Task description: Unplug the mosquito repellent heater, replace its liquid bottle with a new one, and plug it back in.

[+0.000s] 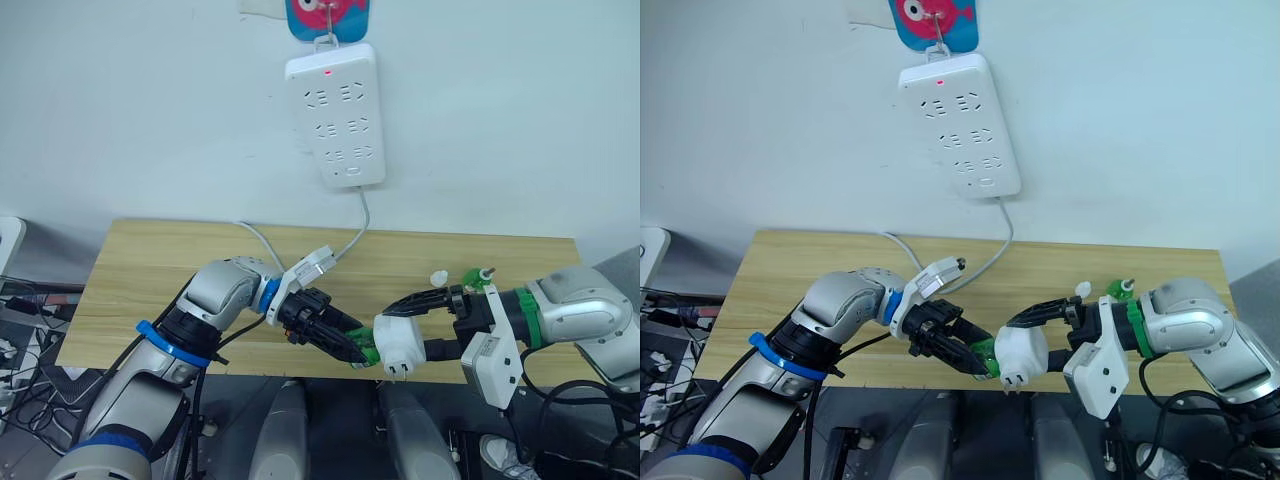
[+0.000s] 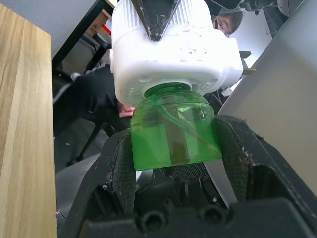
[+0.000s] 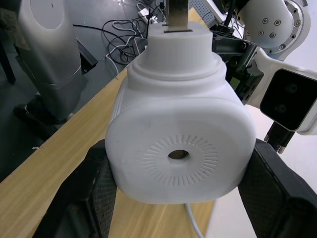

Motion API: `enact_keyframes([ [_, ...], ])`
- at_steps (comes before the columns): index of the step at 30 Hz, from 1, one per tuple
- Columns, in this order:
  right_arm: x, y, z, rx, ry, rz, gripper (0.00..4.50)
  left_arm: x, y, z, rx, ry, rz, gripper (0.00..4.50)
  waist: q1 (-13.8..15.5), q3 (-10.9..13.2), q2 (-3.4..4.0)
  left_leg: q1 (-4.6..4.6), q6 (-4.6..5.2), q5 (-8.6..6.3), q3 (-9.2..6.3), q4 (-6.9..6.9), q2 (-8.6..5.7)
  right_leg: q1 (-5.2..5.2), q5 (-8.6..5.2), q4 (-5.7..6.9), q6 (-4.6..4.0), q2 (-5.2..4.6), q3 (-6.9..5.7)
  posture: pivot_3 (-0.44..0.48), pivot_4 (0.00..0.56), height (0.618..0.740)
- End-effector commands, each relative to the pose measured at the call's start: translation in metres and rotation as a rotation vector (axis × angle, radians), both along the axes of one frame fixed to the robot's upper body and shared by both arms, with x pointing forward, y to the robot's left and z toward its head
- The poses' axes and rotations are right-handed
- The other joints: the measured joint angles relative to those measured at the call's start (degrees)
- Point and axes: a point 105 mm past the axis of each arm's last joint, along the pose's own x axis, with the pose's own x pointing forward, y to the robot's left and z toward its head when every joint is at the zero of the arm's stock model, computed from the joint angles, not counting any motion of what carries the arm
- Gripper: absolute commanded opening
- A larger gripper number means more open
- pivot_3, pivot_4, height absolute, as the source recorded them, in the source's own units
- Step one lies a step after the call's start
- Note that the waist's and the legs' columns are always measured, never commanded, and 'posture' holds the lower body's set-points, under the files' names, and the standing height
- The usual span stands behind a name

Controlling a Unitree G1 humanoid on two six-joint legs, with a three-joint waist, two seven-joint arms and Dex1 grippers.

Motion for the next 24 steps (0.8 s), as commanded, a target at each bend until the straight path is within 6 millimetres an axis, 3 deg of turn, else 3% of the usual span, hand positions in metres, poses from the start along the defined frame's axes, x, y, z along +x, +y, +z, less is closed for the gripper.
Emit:
enact_keyframes([
  [1, -0.007, 0.006, 0.015, 0.048, -0.056, 0.043, 2.95, -0.003, -0.004, -0.001, -0.015, -0.012, -0.036, 2.26, -0.01, 0.00, 0.00, 0.00, 0.00, 0.00, 0.01, 0.00, 0.00, 0.00, 0.00, 0.00, 0.00, 0.00, -0.01, 0.107, 0.346, 0.740],
  [2, -0.007, 0.005, 0.015, 0.050, -0.053, 0.038, 2.95, -0.001, -0.004, -0.002, -0.017, -0.022, -0.028, 2.26, 0.00, 0.00, 0.00, 0.00, 0.00, 0.00, 0.01, 0.00, 0.00, 0.00, 0.00, 0.01, -0.01, 0.00, -0.01, 0.107, 0.347, 0.740],
  [9, -0.010, -0.016, 0.003, 0.013, 0.014, -0.080, 2.95, 0.012, -0.002, 0.008, -0.069, -0.173, 0.001, 4.48, 0.20, 0.00, 0.00, 0.00, 0.01, 0.00, -0.04, 0.04, -0.05, 0.00, 0.00, 0.18, -0.01, -0.11, 0.01, 0.106, 0.347, 0.740],
  [12, -0.011, -0.026, -0.003, -0.005, 0.063, -0.150, 2.95, 0.016, -0.004, 0.017, -0.098, -0.235, 0.019, 4.50, 0.17, 0.00, 0.00, 0.00, 0.02, 0.00, -0.05, 0.07, -0.10, 0.00, 0.00, 0.23, -0.01, -0.31, -0.02, 0.105, 0.345, 0.740],
  [15, -0.008, -0.043, -0.012, -0.001, 0.211, -0.336, 2.95, 0.019, -0.001, 0.025, -0.120, -0.378, 0.049, 4.50, 0.16, 0.00, 0.00, 0.00, 0.03, 0.00, -0.05, 0.08, -0.10, 0.00, 0.00, 0.24, 0.00, -0.36, 0.01, 0.106, 0.347, 0.740],
  [19, -0.006, -0.053, -0.004, 0.201, 0.627, -0.655, 2.95, 0.024, 0.000, 0.038, -0.216, -0.705, 0.175, 4.50, -0.10, -0.01, 0.00, 0.04, 0.02, 0.01, -0.05, 0.06, -0.07, 0.04, 0.00, 0.26, -0.01, -0.47, 0.11, 0.113, 0.350, 0.740],
  [24, 0.000, -0.045, 0.004, 0.417, 1.125, -0.908, 2.95, 0.025, 0.002, 0.048, -0.323, -1.076, 0.322, 4.50, 0.09, -0.01, -0.01, 0.32, 0.02, 0.01, -0.08, 0.02, -0.04, 0.33, 0.01, 0.28, -0.02, -0.50, 0.13, 0.142, 0.348, 0.740],
])
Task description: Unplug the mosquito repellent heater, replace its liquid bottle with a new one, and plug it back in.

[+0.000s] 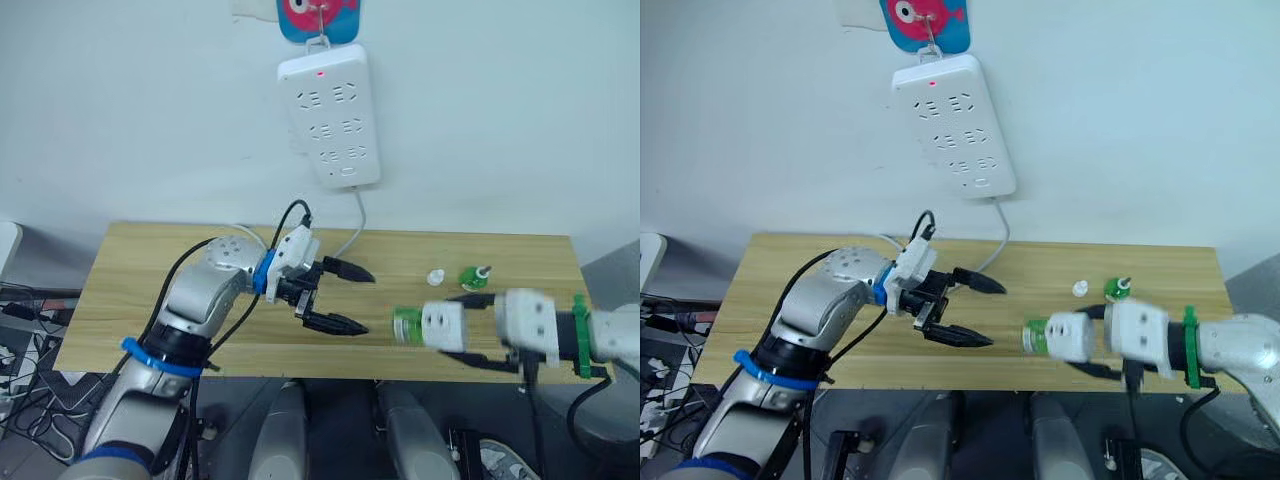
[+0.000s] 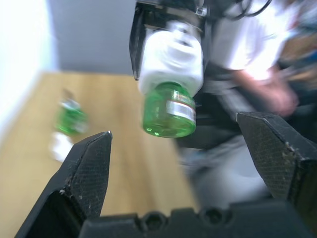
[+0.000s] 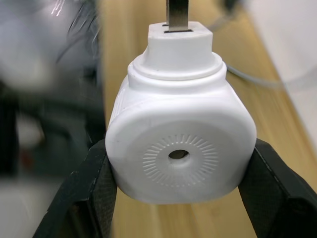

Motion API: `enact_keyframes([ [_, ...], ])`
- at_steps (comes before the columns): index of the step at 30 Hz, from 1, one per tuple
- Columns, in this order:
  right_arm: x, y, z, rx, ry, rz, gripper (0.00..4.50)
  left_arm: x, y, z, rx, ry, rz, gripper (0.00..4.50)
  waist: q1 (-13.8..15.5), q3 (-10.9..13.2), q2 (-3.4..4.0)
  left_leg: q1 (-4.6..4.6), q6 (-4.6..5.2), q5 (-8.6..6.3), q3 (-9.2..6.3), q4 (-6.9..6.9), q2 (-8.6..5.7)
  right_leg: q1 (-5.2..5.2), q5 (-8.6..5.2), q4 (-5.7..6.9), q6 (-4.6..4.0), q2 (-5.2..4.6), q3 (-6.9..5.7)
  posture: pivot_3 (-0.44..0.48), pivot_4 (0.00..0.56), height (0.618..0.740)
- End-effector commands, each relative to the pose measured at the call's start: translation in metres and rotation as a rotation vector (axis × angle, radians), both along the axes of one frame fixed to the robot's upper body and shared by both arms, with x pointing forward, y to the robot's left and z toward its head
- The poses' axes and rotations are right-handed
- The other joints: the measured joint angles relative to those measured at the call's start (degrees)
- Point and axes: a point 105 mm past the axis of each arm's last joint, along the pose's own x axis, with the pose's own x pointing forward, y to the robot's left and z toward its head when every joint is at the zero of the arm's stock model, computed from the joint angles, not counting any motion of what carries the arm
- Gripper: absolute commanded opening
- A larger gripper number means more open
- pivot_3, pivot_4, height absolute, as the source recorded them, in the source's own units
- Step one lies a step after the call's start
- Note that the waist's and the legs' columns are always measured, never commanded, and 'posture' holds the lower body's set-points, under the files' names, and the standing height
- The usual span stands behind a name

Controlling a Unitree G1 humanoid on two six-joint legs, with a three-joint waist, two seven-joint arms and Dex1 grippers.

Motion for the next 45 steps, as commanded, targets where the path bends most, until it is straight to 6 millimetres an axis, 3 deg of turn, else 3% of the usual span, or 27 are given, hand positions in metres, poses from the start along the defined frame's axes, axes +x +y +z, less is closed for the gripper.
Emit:
enact_keyframes([
  [1, -0.006, 0.014, 0.007, 0.192, 0.264, -0.126, 2.95, -0.004, 0.003, 0.015, -0.059, -0.302, 0.066, 4.50, 0.25, 0.00, -0.01, 0.02, 0.01, 0.00, -0.01, -0.02, 0.01, 0.04, 0.00, -0.05, 0.01, 0.00, -0.02, 0.151, 0.347, 0.740],
  [6, -0.003, 0.022, 0.010, 0.301, 0.512, -0.257, 2.95, -0.014, 0.004, 0.000, -0.004, -0.561, 0.027, 4.50, 1.20, -0.01, -0.01, -0.09, 0.07, -0.03, 0.09, -0.11, -0.10, 0.05, 0.01, -0.43, 0.01, -0.10, 0.03, 0.165, 0.346, 0.740],
  [11, 0.011, 0.021, 0.008, 0.330, 0.578, -0.378, 2.95, -0.010, -0.001, -0.004, 0.017, -0.647, 0.017, 4.50, 1.84, -0.01, -0.01, -0.24, 0.14, -0.03, 0.03, -0.06, -0.22, 0.01, 0.02, -0.51, 0.06, -0.18, -0.06, 0.165, 0.342, 0.740],
  [20, 0.022, 0.026, -0.006, 0.343, 0.569, -0.509, 2.95, -0.005, -0.012, -0.014, 0.068, -0.708, 0.099, 4.50, 1.48, -0.02, -0.01, -0.33, 0.15, -0.02, -0.01, -0.08, -0.16, -0.11, 0.03, -0.51, 0.08, -0.17, -0.11, 0.158, 0.330, 0.740],
  [25, 0.024, 0.035, -0.008, 0.385, 0.553, -0.560, 2.95, 0.010, -0.022, -0.017, 0.106, -0.718, 0.169, 4.50, 1.47, -0.03, -0.03, -0.36, 0.16, -0.01, -0.03, -0.06, -0.17, -0.12, 0.02, -0.49, 0.10, -0.17, -0.13, 0.155, 0.326, 0.740],
  [45, 0.019, 0.051, -0.006, 0.432, 0.538, -0.562, 2.95, 0.022, -0.039, -0.028, 0.130, -0.753, 0.138, 4.50, 1.32, -0.06, -0.02, -0.36, 0.18, 0.00, -0.02, -0.07, -0.17, -0.13, 0.02, -0.50, 0.09, -0.17, -0.12, 0.126, 0.337, 0.740],
])
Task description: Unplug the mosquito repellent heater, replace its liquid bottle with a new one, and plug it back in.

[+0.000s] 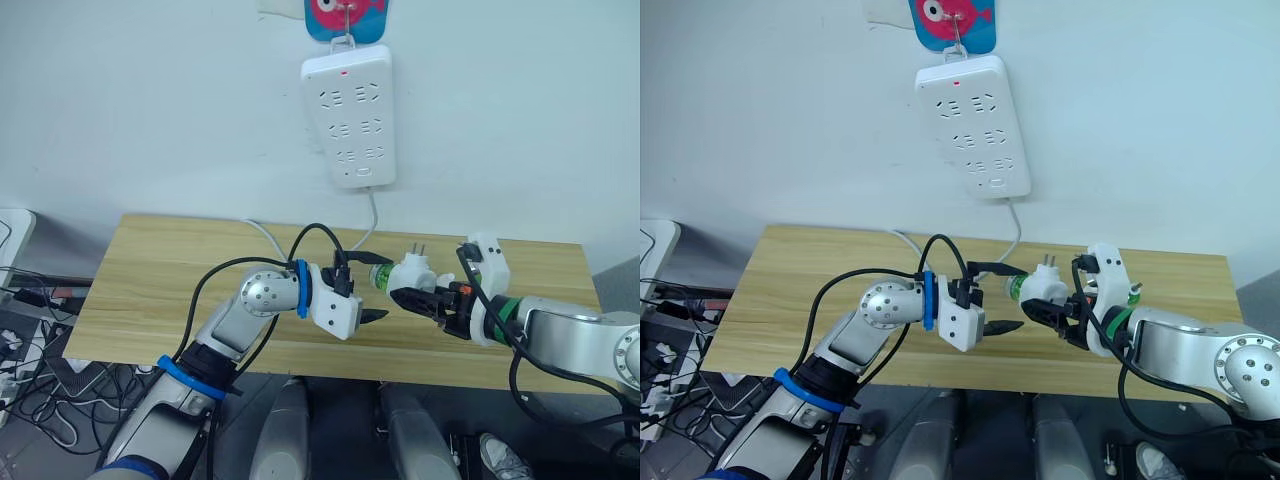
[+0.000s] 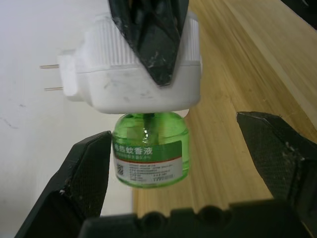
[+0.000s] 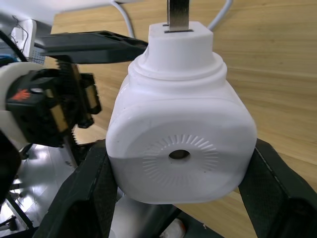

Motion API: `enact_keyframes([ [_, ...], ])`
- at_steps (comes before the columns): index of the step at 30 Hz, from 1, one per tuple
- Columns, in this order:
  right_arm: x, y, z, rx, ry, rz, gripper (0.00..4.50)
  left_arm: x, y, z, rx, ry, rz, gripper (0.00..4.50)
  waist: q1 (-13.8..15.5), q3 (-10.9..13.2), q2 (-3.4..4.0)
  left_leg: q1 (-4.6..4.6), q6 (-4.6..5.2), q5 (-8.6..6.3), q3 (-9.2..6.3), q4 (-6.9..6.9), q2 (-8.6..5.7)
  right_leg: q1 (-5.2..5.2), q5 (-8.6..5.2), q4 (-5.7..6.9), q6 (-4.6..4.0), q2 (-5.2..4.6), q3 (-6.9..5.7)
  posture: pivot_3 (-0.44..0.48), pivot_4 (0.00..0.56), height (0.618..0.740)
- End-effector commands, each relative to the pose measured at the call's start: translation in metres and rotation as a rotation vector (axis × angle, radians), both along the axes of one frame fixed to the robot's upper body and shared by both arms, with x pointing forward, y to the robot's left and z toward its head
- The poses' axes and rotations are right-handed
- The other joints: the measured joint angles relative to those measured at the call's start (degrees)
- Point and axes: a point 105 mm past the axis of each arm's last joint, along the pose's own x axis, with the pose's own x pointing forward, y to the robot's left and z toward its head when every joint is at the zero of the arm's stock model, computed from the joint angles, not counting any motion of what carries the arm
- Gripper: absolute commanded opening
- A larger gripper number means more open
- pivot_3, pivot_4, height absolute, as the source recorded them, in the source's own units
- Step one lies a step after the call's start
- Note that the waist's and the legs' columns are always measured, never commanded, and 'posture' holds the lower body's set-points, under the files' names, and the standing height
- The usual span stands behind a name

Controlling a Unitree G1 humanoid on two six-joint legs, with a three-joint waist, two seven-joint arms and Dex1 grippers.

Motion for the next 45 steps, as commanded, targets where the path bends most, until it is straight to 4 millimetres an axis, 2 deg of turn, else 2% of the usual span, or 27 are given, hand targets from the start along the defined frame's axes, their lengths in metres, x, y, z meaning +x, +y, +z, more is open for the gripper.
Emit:
enact_keyframes([
  [1, -0.007, 0.007, 0.006, 0.022, -0.012, 0.036, 2.95, -0.003, -0.007, 0.005, -0.016, -0.042, -0.032, 4.50, -0.01, 0.00, 0.00, 0.00, 0.00, 0.00, 0.00, 0.00, 0.00, 0.00, 0.00, 0.00, 0.00, 0.00, 0.00, 0.126, 0.337, 0.740],
  [7, -0.007, 0.007, 0.005, 0.017, -0.011, 0.040, 2.95, 0.000, -0.008, 0.007, -0.021, -0.061, -0.033, 4.50, 0.00, 0.00, 0.00, 0.00, 0.00, 0.00, -0.01, 0.00, 0.00, 0.00, 0.01, 0.00, -0.01, 0.00, -0.01, 0.124, 0.338, 0.740],
  [10, -0.007, 0.007, 0.005, 0.020, -0.010, 0.040, 2.95, 0.000, -0.009, 0.005, -0.012, -0.052, -0.041, 3.93, -0.02, 0.00, 0.00, 0.00, 0.01, 0.00, 0.00, 0.00, 0.00, 0.00, 0.01, 0.00, -0.01, 0.00, 0.00, 0.124, 0.338, 0.740],
  [15, -0.007, 0.008, 0.005, 0.026, -0.009, 0.038, 2.95, 0.000, -0.008, 0.001, 0.009, -0.038, -0.037, 2.38, -0.03, 0.00, 0.00, 0.00, 0.01, 0.00, -0.01, -0.01, 0.00, 0.00, 0.01, 0.00, -0.01, 0.00, -0.01, 0.124, 0.338, 0.740],
  [16, -0.007, 0.008, 0.005, 0.026, -0.010, 0.038, 2.95, 0.001, -0.008, 0.001, 0.008, -0.038, -0.036, 2.22, -0.03, 0.00, 0.00, 0.00, 0.01, 0.00, -0.01, -0.01, 0.00, 0.00, 0.01, 0.00, -0.01, 0.00, 0.00, 0.123, 0.336, 0.740],
  [22, -0.006, 0.010, 0.007, 0.041, -0.014, 0.035, 2.95, 0.002, -0.010, 0.003, -0.004, -0.035, -0.031, 2.22, -0.04, 0.00, 0.00, 0.00, 0.01, 0.00, -0.01, 0.00, 0.00, 0.00, 0.01, 0.00, -0.01, 0.00, -0.01, 0.124, 0.336, 0.740],
  [26, -0.006, 0.009, 0.012, 0.045, -0.036, 0.047, 4.32, 0.005, -0.010, 0.005, -0.030, -0.017, -0.014, 2.22, -0.02, 0.00, 0.00, 0.00, 0.01, 0.00, -0.01, 0.00, 0.00, 0.00, 0.01, 0.00, -0.01, 0.00, 0.00, 0.121, 0.335, 0.740],
  [27, -0.007, 0.008, 0.014, 0.037, -0.047, 0.052, 4.46, 0.006, -0.010, 0.004, -0.037, -0.003, -0.006, 2.22, -0.02, 0.00, 0.00, 0.00, 0.01, 0.00, -0.01, 0.00, -0.01, 0.00, 0.01, 0.00, -0.01, 0.00, -0.02, 0.115, 0.334, 0.740],
  [30, -0.014, 0.004, 0.019, 0.005, -0.080, 0.068, 4.46, 0.007, -0.009, 0.006, -0.083, 0.032, 0.011, 2.22, -0.03, 0.00, 0.00, -0.01, 0.01, 0.00, 0.00, 0.00, -0.02, 0.00, 0.00, 0.00, -0.01, -0.01, -0.01, 0.109, 0.334, 0.740],
  [34, -0.031, -0.002, 0.025, -0.051, -0.132, 0.082, 4.46, 0.004, -0.011, 0.005, -0.212, 0.218, 0.019, 2.22, -0.07, -0.04, 0.00, -0.06, 0.01, 0.00, -0.06, -0.02, -0.02, 0.00, 0.00, -0.03, 0.00, -0.04, -0.07, 0.097, 0.332, 0.740],
  [38, -0.041, 0.001, 0.037, 0.010, -0.193, -0.001, 4.46, 0.005, -0.009, 0.005, -0.358, 0.405, 0.066, 2.22, -0.22, -0.06, -0.01, -0.05, 0.00, 0.01, -0.09, 0.01, 0.00, 0.00, -0.02, 0.00, 0.03, -0.03, -0.10, 0.067, 0.328, 0.740],
  [40, -0.051, 0.007, 0.044, 0.031, -0.232, 0.012, 4.46, 0.005, -0.009, 0.007, -0.419, 0.471, 0.077, 2.22, -0.47, -0.06, -0.01, -0.04, -0.01, 0.02, -0.09, 0.02, 0.01, 0.00, -0.14, 0.02, 0.24, -0.02, -0.10, 0.053, 0.326, 0.740],
  [42, -0.055, 0.008, 0.042, 0.044, -0.239, -0.022, 4.46, 0.004, -0.011, 0.010, -0.485, 0.539, 0.083, 2.22, -0.78, -0.09, -0.02, -0.04, -0.03, 0.03, -0.08, 0.04, 0.01, 0.00, -0.15, 0.02, 0.25, -0.02, -0.09, 0.041, 0.320, 0.740],
  [45, -0.051, 0.006, 0.038, -0.012, -0.326, -0.058, 4.46, 0.001, -0.014, 0.013, -0.552, 0.601, 0.089, 2.22, -0.96, -0.19, -0.08, -0.04, -0.06, 0.05, -0.09, 0.04, -0.01, 0.03, -0.16, -0.01, 0.27, -0.02, -0.09, 0.032, 0.315, 0.740],
])
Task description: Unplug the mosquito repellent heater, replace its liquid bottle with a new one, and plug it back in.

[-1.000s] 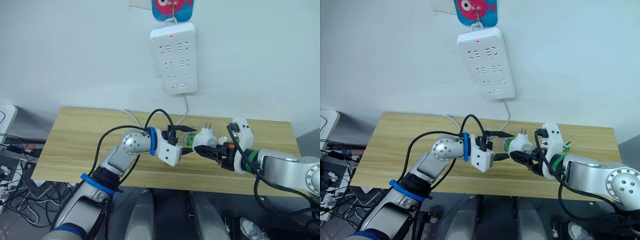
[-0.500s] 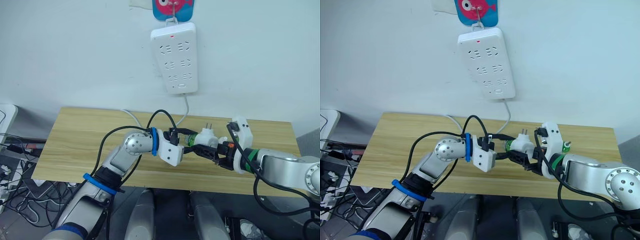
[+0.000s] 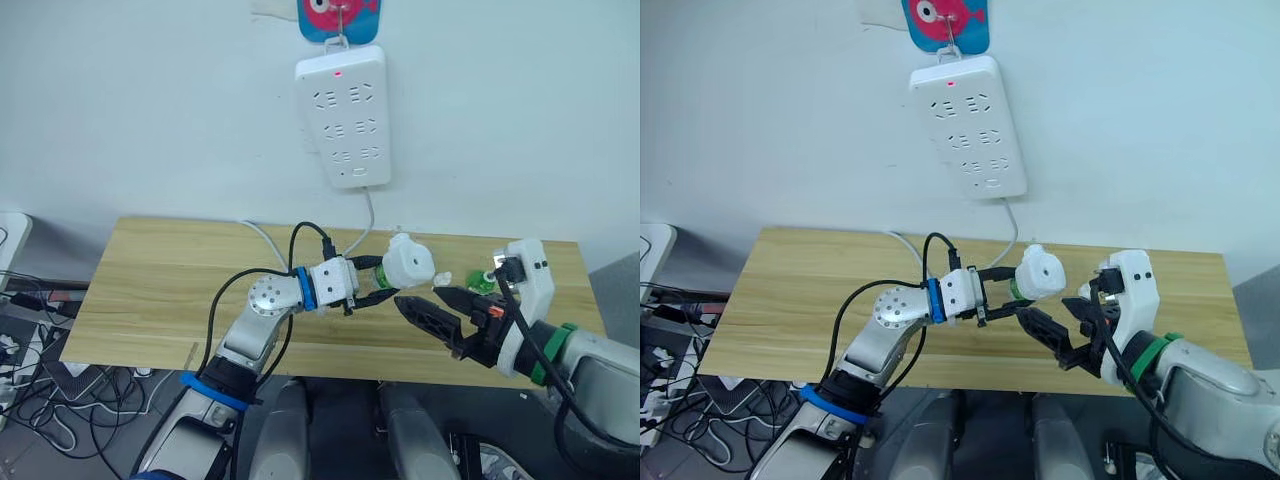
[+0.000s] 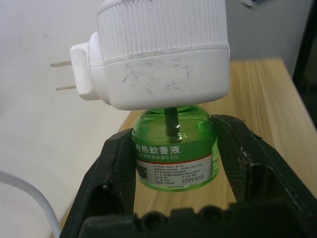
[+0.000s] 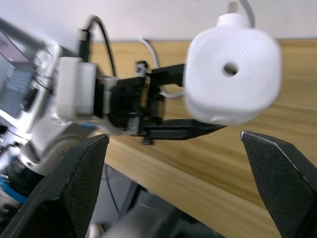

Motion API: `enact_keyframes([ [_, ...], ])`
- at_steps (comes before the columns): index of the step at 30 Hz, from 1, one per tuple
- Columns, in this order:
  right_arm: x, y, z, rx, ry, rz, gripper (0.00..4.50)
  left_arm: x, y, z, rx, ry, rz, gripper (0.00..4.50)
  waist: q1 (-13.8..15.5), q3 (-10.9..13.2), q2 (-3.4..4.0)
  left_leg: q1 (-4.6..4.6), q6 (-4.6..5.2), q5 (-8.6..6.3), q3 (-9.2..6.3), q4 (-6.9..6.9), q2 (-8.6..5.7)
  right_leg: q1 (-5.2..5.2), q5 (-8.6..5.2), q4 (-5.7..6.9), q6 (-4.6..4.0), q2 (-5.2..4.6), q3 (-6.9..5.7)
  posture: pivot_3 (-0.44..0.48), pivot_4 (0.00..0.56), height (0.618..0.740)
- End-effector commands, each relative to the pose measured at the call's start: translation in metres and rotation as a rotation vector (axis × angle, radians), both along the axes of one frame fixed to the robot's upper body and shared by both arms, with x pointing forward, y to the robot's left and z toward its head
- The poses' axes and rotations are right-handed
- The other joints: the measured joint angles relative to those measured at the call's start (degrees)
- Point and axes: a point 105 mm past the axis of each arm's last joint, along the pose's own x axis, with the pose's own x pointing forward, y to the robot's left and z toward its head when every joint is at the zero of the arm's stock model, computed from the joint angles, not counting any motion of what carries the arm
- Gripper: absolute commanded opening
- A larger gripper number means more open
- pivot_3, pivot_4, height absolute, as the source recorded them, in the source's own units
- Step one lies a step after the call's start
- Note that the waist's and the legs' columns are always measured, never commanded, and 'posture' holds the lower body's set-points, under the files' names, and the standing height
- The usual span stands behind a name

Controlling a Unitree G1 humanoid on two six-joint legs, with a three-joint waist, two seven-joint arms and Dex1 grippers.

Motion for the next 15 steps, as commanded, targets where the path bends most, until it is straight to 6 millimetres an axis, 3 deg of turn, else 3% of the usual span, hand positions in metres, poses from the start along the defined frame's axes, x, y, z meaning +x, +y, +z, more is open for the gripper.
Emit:
enact_keyframes([
  [1, 0.002, 0.001, 0.003, -0.059, -0.123, -0.039, 4.46, -0.007, -0.006, 0.018, -0.105, 0.019, -0.001, 2.22, -0.16, -0.01, 0.00, 0.00, -0.06, 0.04, 0.03, 0.00, -0.02, 0.00, 0.00, 0.00, 0.00, 0.00, 0.03, 0.032, 0.315, 0.740],
  [8, 0.021, -0.008, 0.005, -0.123, -0.309, -0.234, 4.46, -0.015, -0.009, 0.026, -0.199, 0.096, 0.000, 2.22, -0.63, -0.12, 0.00, 0.03, -0.20, 0.12, 0.06, -0.02, -0.01, -0.02, -0.02, 0.00, 0.03, 0.02, 0.05, 0.034, 0.299, 0.740],
  [15, 0.023, 0.004, 0.009, -0.016, -0.347, -0.269, 4.46, -0.020, -0.010, 0.029, -0.212, 0.097, -0.018, 2.22, -0.63, -0.73, -0.12, 0.04, -0.20, 0.11, 0.08, -0.03, -0.01, -0.02, -0.01, 0.00, 0.02, 0.03, 0.07, 0.044, 0.287, 0.740],
])
